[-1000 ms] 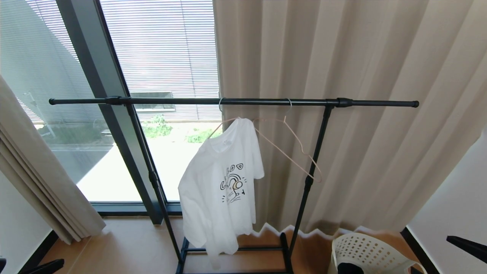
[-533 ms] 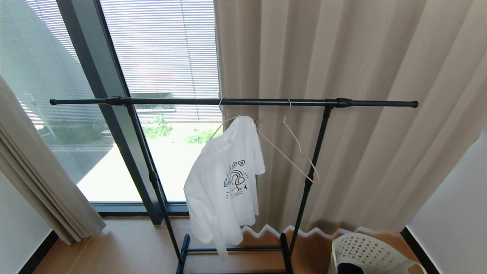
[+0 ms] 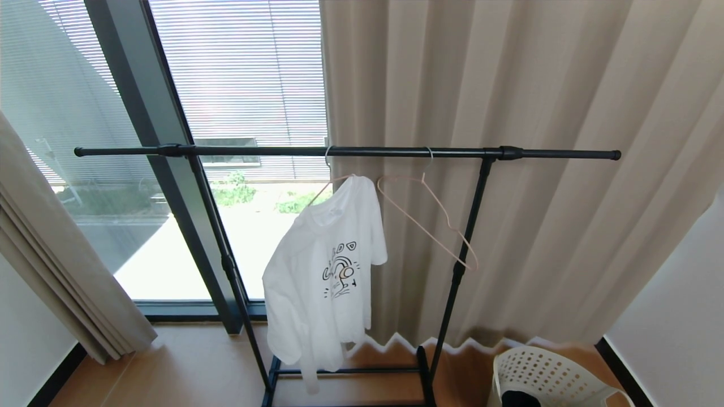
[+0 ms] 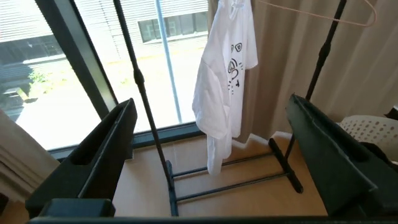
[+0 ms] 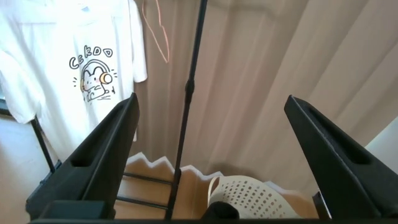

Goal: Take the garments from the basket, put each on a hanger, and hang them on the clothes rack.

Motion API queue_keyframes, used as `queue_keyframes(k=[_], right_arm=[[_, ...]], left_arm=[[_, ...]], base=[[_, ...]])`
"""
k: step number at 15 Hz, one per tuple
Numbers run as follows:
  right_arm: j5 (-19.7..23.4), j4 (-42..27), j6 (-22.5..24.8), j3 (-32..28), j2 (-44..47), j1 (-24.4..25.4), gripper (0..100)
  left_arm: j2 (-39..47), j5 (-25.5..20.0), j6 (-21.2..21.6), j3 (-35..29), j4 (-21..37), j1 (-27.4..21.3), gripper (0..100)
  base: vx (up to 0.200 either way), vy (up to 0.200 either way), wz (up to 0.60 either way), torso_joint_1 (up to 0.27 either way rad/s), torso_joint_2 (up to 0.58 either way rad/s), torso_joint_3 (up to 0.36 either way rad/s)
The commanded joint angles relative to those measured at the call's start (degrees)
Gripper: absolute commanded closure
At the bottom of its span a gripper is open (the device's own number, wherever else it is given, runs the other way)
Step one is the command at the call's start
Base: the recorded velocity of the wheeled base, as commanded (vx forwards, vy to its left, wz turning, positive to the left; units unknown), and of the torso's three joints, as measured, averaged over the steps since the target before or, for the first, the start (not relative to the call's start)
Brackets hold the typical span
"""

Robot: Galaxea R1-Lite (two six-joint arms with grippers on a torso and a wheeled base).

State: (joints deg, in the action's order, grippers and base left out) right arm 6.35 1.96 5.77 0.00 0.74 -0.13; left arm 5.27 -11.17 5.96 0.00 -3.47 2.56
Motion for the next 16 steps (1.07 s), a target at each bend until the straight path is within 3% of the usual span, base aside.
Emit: queue_keyframes(k=[1,3,5,8,10,16], right_arm=[[-0.73,0.15,-0.05,0.00,-0.30,-0.04,0],[-3.10,-0.03,-0.93,0.00,-0.30,-0.04,0],[-3.89,-0.12,-1.64,0.00,-0.30,-0.04,0],[-3.10,0.32,-1.64,0.00,-0.39,-0.04,0],[0.50,-0.03,-1.81,0.00,-0.39,-0.04,0],[0.94,-0.20,-1.46,0.00,-0.48,-0.04,0]], left_arm=[[-0.96,2.64,-0.16,0.00,-0.04,-0.01,0],[-0.87,4.93,-1.57,0.00,0.05,-0.01,0],[-1.05,10.29,-6.14,0.00,-0.04,-0.01,0],[-1.31,10.38,-6.31,0.00,0.05,-0.71,0],[-4.12,10.02,-6.31,0.00,-0.04,-2.38,0],[-5.00,9.67,-6.31,0.00,-0.04,-2.65,0]], base=[[0.000,0.000,0.00,0.000,0.00,0.000],[0.000,0.000,0.00,0.000,0.00,0.000],[0.000,0.000,0.00,0.000,0.00,0.000],[0.000,0.000,0.00,0.000,0.00,0.000],[0.000,0.000,0.00,0.000,0.00,0.000],[0.000,0.000,0.00,0.000,0.00,0.000]])
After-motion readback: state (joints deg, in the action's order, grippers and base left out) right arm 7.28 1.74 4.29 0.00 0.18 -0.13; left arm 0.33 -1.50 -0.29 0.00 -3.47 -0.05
